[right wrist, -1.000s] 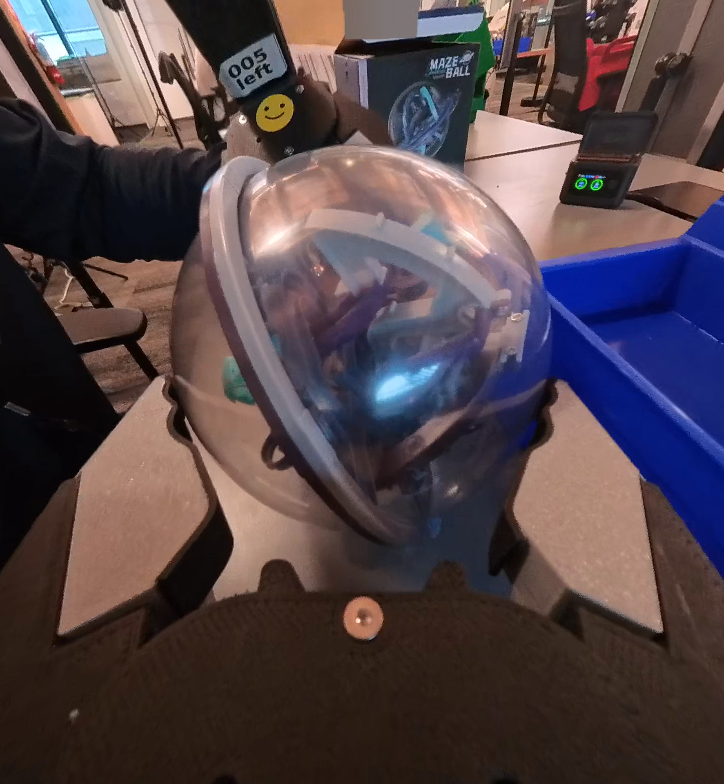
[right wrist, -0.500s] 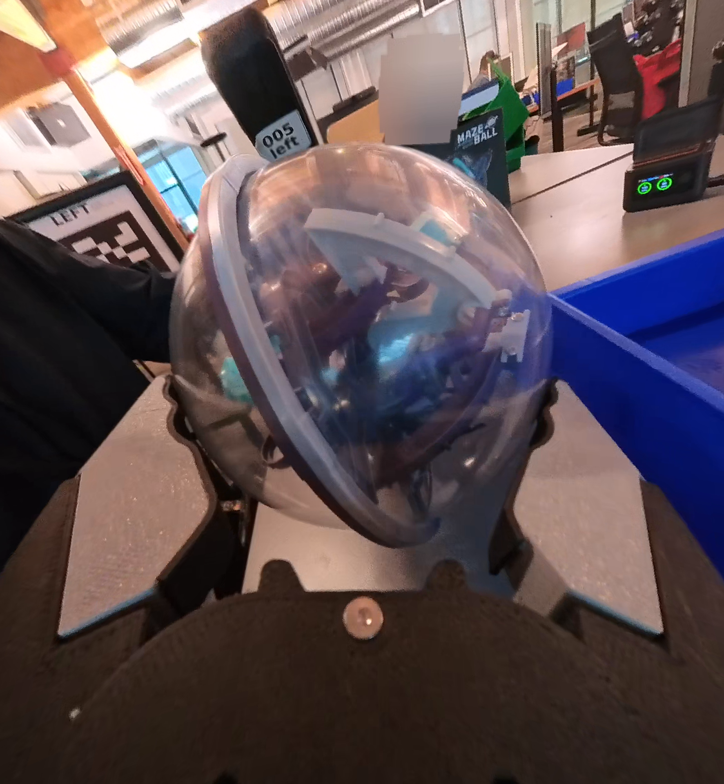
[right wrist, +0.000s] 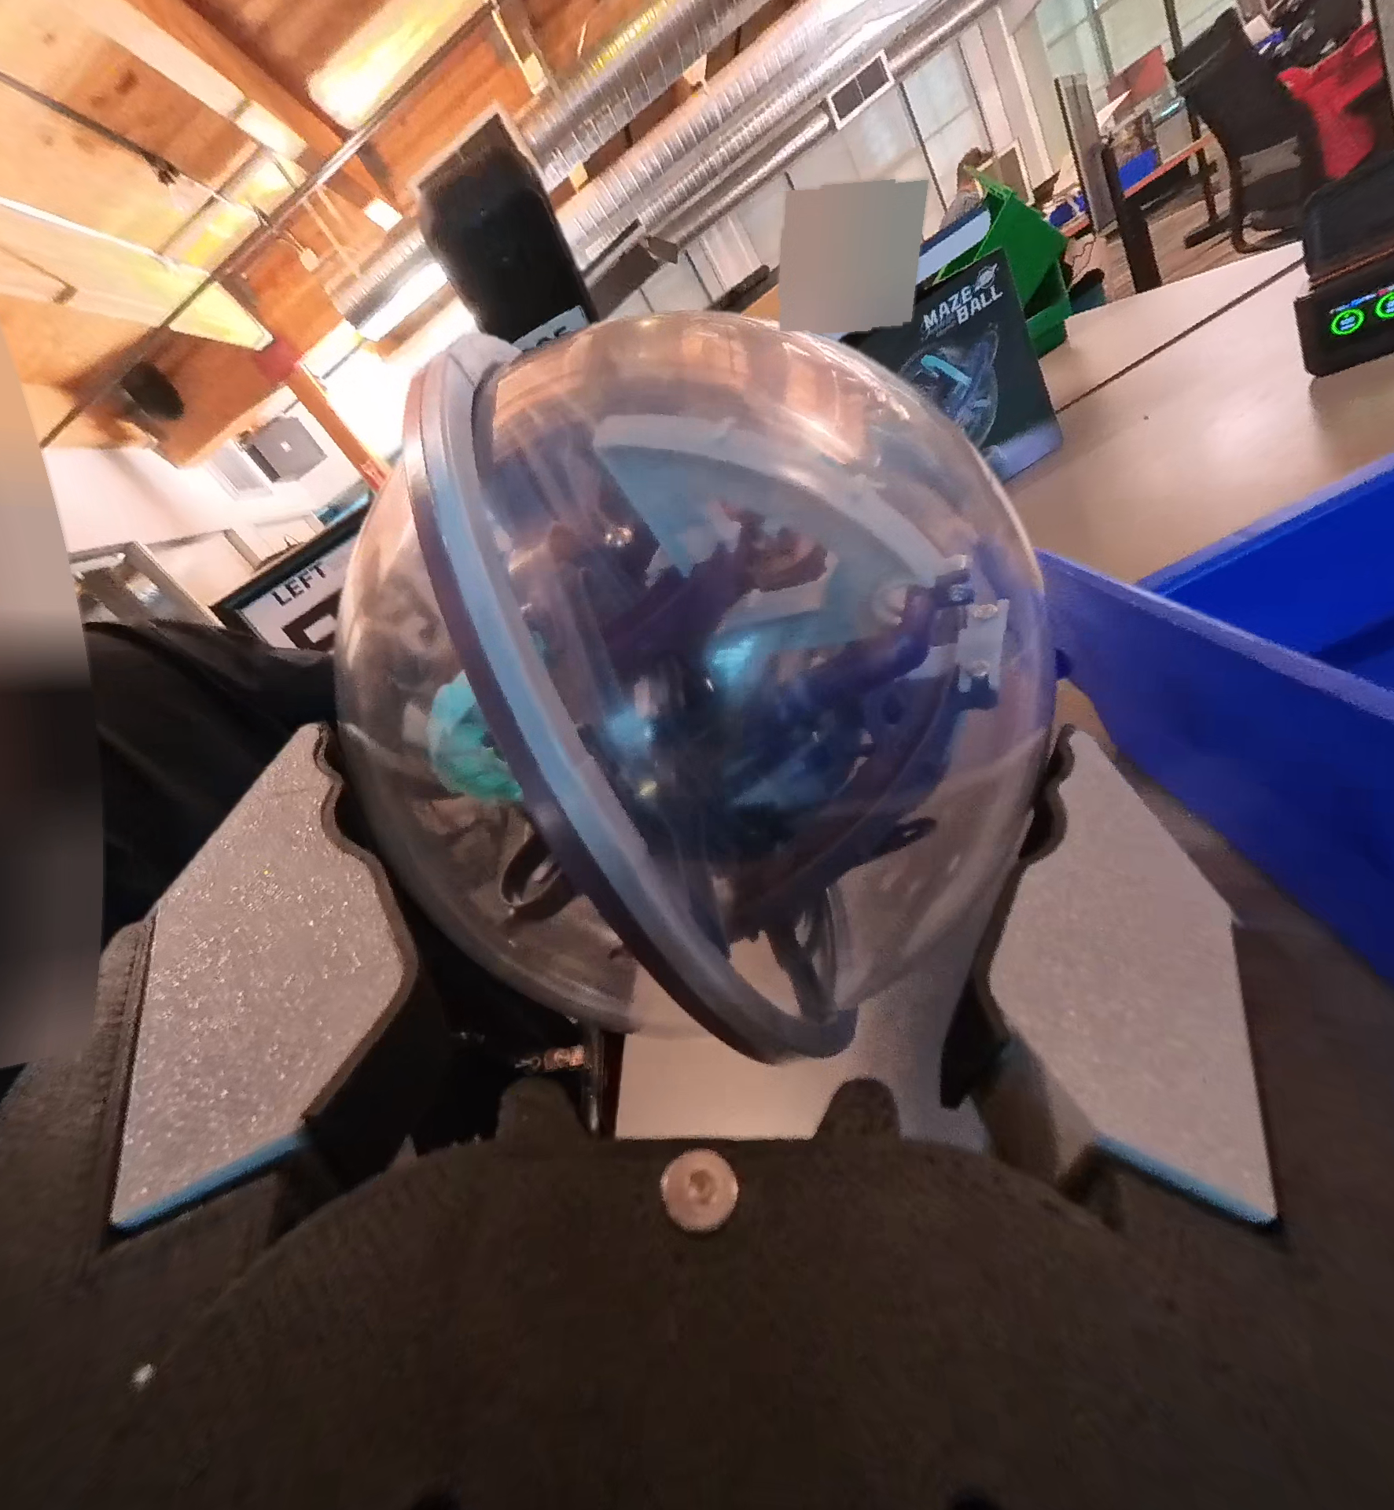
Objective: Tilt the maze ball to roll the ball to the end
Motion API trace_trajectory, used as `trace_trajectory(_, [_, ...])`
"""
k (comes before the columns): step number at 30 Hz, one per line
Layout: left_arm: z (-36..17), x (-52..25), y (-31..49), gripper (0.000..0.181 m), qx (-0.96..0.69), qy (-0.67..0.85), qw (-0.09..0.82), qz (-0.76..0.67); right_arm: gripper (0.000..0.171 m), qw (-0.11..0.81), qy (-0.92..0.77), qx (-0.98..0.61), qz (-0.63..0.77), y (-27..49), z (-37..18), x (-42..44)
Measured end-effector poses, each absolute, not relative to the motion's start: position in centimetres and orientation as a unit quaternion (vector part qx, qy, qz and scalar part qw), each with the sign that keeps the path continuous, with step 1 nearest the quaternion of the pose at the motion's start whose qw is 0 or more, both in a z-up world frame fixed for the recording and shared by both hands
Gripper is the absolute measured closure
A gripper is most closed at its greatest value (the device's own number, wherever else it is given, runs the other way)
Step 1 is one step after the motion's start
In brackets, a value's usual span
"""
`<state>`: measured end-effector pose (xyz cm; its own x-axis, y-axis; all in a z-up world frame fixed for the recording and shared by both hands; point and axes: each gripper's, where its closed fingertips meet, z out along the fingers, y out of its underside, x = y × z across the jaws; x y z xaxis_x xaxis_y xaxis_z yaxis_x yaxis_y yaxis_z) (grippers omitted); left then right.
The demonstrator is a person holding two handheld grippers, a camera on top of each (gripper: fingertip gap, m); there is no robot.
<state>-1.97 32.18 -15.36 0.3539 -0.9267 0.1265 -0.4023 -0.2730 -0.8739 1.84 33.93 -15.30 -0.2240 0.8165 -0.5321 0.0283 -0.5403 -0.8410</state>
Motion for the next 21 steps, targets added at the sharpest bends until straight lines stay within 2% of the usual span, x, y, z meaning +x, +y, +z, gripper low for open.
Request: trace_trajectory(21, [-15.48, -1.41, 31.77, 0.067, -0.739, 0.422, 0.38, -0.362, 0.016, 0.25, -0.361, -0.584, 0.683, 33.95, -14.78, 2.29])
